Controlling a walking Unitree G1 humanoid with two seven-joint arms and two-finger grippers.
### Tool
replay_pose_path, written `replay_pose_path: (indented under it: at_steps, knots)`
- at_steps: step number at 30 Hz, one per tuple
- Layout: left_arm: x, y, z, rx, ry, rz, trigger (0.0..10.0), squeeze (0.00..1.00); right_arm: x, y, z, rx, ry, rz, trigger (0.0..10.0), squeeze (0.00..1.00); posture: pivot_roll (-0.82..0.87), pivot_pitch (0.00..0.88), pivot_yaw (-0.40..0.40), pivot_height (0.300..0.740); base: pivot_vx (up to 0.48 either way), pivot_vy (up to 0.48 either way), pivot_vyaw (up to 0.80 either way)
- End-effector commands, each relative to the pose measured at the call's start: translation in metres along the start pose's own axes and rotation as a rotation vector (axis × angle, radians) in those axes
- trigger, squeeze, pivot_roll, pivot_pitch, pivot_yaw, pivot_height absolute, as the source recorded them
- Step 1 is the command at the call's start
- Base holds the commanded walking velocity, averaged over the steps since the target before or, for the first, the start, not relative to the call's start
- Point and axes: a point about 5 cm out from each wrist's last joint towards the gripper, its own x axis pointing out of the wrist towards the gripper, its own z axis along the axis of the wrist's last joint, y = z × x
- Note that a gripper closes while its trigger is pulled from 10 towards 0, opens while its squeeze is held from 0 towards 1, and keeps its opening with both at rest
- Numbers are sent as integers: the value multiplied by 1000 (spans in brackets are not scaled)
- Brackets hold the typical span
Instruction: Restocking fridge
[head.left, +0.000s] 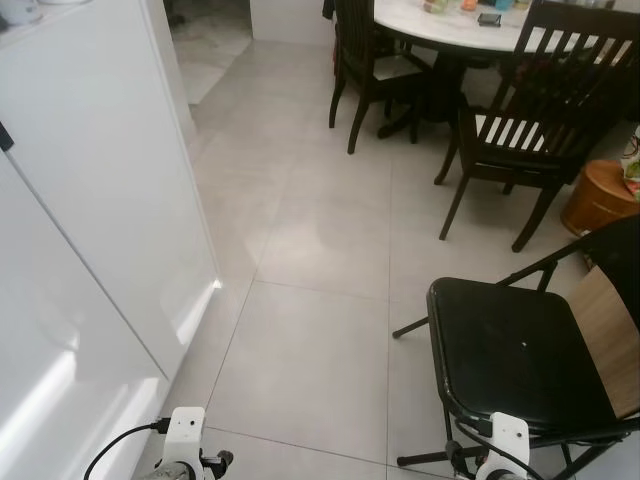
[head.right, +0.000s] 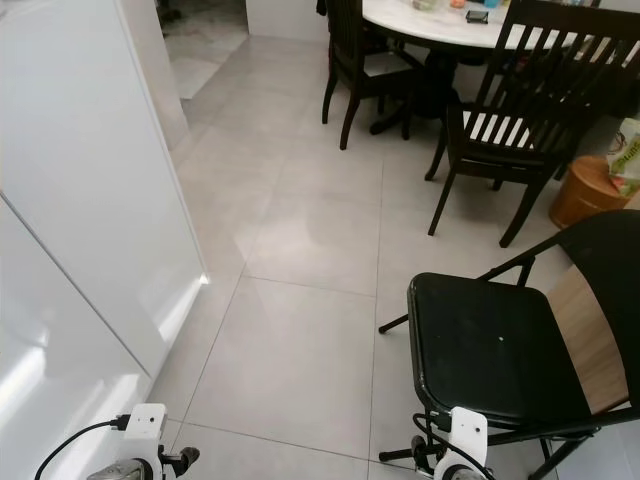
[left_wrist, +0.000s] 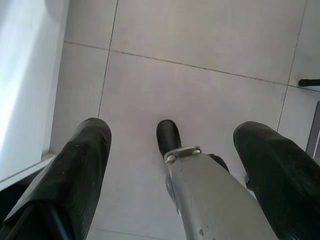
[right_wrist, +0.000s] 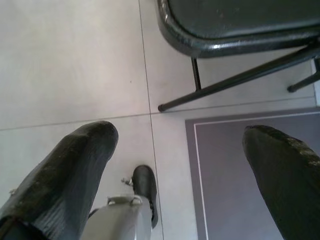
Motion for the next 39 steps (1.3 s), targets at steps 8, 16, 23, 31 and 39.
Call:
replay_pose_path:
  at_steps: [8, 16, 23, 31, 39]
  knots:
    - [0, 7, 9, 30, -15, 22, 10000, 0, -1, 4, -15, 31, 47, -23, 10000, 0, 26, 26, -10, 740, 0, 0, 0]
    - [-2, 23, 14, 40, -27, 46, 10000, 0, -4, 20, -41, 64, 97, 9, 10000, 0, 32, 31, 12, 740, 0, 0, 0]
    - [-2, 21, 8, 36, -15, 45, 10000, 0, -4, 19, -38, 63, 72, -8, 10000, 0, 27, 33, 0, 740, 0, 0, 0]
    - [-2, 10, -5, 4, 9, 29, 10000, 0, -4, 17, -34, 64, 54, -16, 10000, 0, 25, 17, -14, 740, 0, 0, 800]
    - [-2, 9, -9, -10, 14, 34, 10000, 0, -4, 16, -36, 66, 58, -7, 10000, 0, 25, 0, -9, 740, 0, 0, 800]
